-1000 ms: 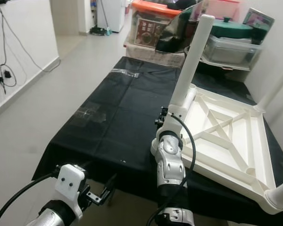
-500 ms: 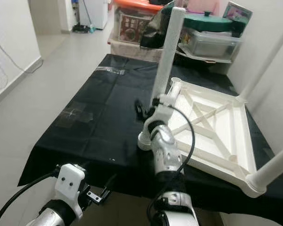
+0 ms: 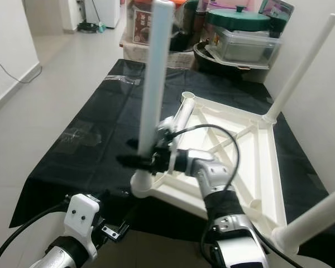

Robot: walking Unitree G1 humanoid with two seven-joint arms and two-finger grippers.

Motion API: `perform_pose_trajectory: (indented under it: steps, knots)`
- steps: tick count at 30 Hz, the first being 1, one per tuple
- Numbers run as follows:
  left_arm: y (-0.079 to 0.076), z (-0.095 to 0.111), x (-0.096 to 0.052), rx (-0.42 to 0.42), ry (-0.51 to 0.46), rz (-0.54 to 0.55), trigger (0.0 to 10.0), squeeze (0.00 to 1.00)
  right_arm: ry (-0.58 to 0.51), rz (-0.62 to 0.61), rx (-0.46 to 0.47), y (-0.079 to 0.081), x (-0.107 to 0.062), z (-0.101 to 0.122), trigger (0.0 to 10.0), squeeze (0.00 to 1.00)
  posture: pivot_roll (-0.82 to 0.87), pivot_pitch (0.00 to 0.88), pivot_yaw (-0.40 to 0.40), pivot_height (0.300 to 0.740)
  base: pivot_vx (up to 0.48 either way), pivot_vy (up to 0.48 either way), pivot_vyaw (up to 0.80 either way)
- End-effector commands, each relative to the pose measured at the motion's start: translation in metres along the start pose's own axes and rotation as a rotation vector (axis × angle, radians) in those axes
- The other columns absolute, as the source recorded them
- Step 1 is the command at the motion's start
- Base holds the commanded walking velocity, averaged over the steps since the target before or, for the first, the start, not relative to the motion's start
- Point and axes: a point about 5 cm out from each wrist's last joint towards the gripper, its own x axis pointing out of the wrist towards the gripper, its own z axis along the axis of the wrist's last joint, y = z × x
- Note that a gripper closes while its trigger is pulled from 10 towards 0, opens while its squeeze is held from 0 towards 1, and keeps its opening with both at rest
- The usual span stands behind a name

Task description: Building children table

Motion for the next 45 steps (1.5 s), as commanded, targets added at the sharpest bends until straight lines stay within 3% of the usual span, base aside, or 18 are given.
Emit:
perform_pose_trajectory:
  steps: [1,2,3,4,8,9,12,14,15,19,20,21,22,25,28,36,44,45]
  knots:
    - [-0.002,-0.003,0.0,-0.009,0.016,-0.007,10.0,0.0,0.03,0.065,-0.015,0.002,0.005,0.001,10.0,0.0,0.25,0.057,-0.13,0.74,0.0,0.0,0.0]
    - [-0.002,-0.003,0.0,-0.009,0.016,-0.007,10.0,0.0,0.036,0.074,-0.023,0.002,0.007,0.001,4.0,0.0,0.25,0.057,-0.132,0.74,0.0,0.0,0.0]
    - [-0.002,-0.003,0.0,-0.009,0.016,-0.007,10.0,0.0,0.036,0.074,-0.023,0.002,0.007,0.001,4.0,0.0,0.25,0.057,-0.132,0.74,0.0,0.0,0.0]
    - [-0.002,-0.003,0.0,-0.01,0.016,-0.006,10.0,0.0,0.03,0.057,-0.046,0.001,0.009,0.002,0.0,0.0,0.25,0.058,-0.133,0.74,0.0,0.0,0.0]
    - [-0.003,-0.003,0.0,-0.011,0.016,-0.004,10.0,0.0,0.014,-0.116,-0.09,-0.01,0.011,0.004,0.0,0.0,0.25,0.058,-0.136,0.74,0.0,0.0,0.0]
    - [-0.002,-0.003,0.0,-0.014,0.015,-0.002,10.0,0.0,-0.008,-0.371,-0.112,-0.026,0.006,0.006,0.0,0.0,0.25,0.058,-0.136,0.74,0.0,0.0,0.0]
    - [-0.002,-0.003,0.0,-0.014,0.014,-0.004,10.0,0.0,-0.057,-0.65,-0.116,-0.039,-0.005,0.009,0.0,0.0,0.24,0.056,-0.137,0.74,0.0,0.0,0.0]
    - [-0.002,-0.003,0.0,-0.014,0.014,-0.005,10.0,0.0,-0.074,-0.733,-0.113,-0.043,-0.009,0.01,0.0,0.0,0.24,0.056,-0.137,0.74,0.0,0.0,0.0]
    - [-0.002,-0.004,0.001,-0.013,0.016,-0.008,10.0,0.0,-0.101,-0.998,-0.141,-0.05,-0.026,0.007,0.0,0.0,0.24,0.044,-0.13,0.74,0.0,0.0,0.0]
    - [-0.002,-0.004,0.001,-0.011,0.016,-0.009,10.0,0.0,-0.114,-1.143,-0.156,-0.053,-0.037,0.005,0.0,0.0,0.24,0.044,-0.13,0.74,0.0,0.0,0.0]
    - [-0.001,-0.005,0.001,-0.01,0.017,-0.011,10.0,0.0,-0.106,-1.298,-0.159,-0.053,-0.052,0.0,0.0,0.0,0.24,0.03,-0.127,0.74,0.0,0.0,0.0]
    - [-0.001,-0.005,0.001,-0.01,0.017,-0.011,10.0,0.0,-0.106,-1.298,-0.159,-0.053,-0.052,0.0,0.0,0.0,0.24,0.03,-0.127,0.74,0.0,0.0,0.0]
    - [-0.001,-0.006,0.001,-0.007,0.019,-0.014,10.0,0.0,-0.126,-1.588,-0.146,-0.05,-0.078,-0.008,0.0,0.0,0.24,0.025,-0.129,0.74,0.0,0.0,0.0]
    - [-0.001,-0.006,0.001,-0.006,0.019,-0.014,10.0,0.0,-0.142,-1.695,-0.129,-0.046,-0.087,-0.011,0.0,0.0,0.24,0.025,-0.129,0.74,0.0,0.0,0.0]
    - [-0.001,-0.006,0.002,-0.004,0.019,-0.016,10.0,0.0,-0.191,-1.912,-0.018,-0.03,-0.098,-0.02,0.0,0.0,0.24,0.021,-0.125,0.74,0.0,0.0,0.0]
    - [0.0,-0.007,0.003,-0.003,0.021,-0.019,10.0,0.0,-0.164,-2.021,0.01,-0.017,-0.11,-0.032,0.0,0.0,0.23,0.016,-0.122,0.74,0.0,0.0,0.0]
    - [0.001,-0.008,0.004,0.0,0.02,-0.021,10.0,0.0,-0.108,-2.311,0.012,-0.007,-0.172,-0.042,0.0,0.0,0.23,0.015,-0.117,0.74,0.0,0.0,0.0]
    - [0.001,-0.008,0.004,0.0,0.02,-0.021,10.0,0.0,-0.108,-2.311,0.012,-0.007,-0.172,-0.042,0.0,0.0,0.23,0.015,-0.117,0.74,0.0,0.0,0.0]
